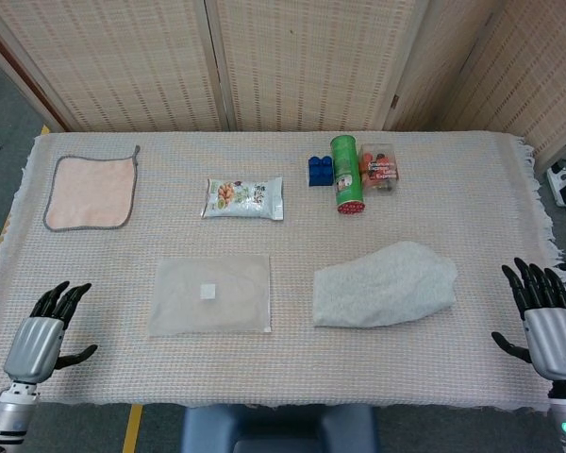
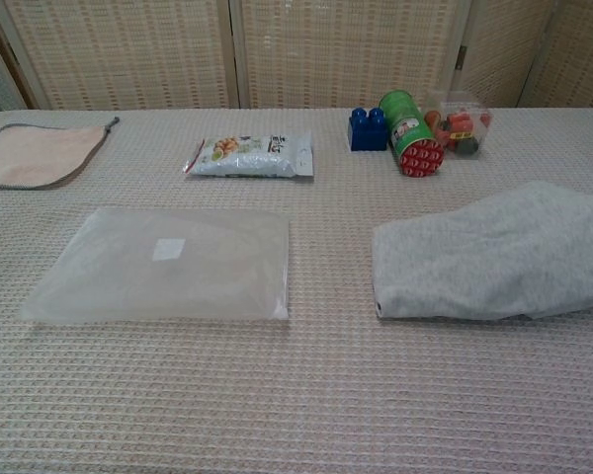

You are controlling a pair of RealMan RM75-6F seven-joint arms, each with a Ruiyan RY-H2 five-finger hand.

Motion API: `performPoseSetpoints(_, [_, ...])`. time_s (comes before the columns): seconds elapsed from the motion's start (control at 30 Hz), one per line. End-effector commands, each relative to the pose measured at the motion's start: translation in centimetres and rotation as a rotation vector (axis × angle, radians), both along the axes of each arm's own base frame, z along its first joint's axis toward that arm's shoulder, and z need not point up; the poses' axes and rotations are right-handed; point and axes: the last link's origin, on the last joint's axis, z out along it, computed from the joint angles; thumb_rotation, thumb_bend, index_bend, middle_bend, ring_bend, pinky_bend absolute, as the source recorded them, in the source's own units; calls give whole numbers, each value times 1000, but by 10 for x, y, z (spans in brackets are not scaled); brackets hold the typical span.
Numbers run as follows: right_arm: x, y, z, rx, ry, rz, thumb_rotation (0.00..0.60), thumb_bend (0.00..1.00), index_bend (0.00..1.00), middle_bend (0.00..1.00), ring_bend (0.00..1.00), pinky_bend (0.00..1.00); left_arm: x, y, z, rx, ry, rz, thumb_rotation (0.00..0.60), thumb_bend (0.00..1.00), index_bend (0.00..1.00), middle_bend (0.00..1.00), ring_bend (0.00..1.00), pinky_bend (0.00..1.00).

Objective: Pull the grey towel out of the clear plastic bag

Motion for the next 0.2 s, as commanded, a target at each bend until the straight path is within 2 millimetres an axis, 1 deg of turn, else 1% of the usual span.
performPoseSetpoints(0.03, [-2,-1,-1,20,-11,-17,600,79,0,0,0,0,-4,-11,17,45,52,36,600,166,142,206,89,167])
performPoseSetpoints(0.2, [-2,-3,-3,40,-17,-15,600,78,0,0,0,0,-3,-14,21,63,78,35,600,167,142,207,90,167])
